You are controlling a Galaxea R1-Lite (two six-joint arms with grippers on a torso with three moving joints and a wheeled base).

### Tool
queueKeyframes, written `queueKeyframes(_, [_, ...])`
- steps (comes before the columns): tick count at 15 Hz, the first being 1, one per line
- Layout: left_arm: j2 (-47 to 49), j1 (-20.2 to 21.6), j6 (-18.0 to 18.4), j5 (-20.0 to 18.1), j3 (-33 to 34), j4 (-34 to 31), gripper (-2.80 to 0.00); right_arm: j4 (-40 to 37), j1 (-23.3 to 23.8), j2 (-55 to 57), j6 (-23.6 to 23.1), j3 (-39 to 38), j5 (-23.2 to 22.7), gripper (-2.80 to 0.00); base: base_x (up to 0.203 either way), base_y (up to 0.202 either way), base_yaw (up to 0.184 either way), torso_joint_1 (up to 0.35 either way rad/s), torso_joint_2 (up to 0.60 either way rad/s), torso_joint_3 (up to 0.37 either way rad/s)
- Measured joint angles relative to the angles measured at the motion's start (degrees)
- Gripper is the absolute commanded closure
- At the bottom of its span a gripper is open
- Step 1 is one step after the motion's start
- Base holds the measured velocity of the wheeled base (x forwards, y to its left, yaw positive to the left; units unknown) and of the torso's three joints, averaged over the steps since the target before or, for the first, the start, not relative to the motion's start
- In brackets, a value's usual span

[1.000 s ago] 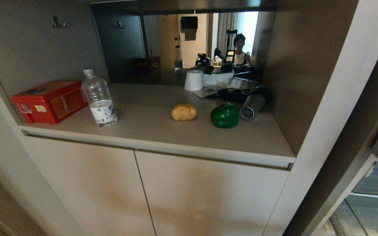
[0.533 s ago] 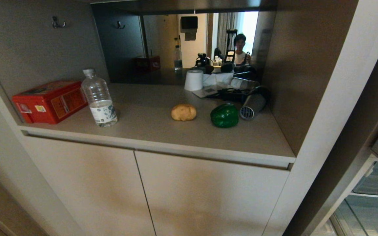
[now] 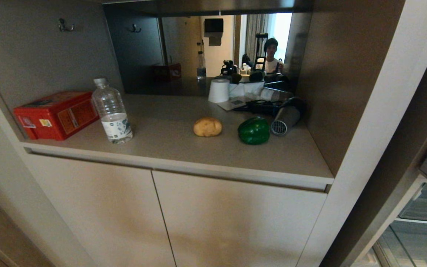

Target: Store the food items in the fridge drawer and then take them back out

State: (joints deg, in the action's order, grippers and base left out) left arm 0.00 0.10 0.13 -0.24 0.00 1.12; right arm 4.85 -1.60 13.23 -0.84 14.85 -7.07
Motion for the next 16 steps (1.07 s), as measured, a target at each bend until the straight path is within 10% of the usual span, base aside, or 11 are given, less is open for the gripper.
queueKeyframes(16, [0.00,-0.02,-0.02,0.04,0.00,0.00,0.00,-4.88,1.16,-12.41,0.13,-14.09,6.70,0.00,0.000,0.000,0.000,0.000,0.00,0.000])
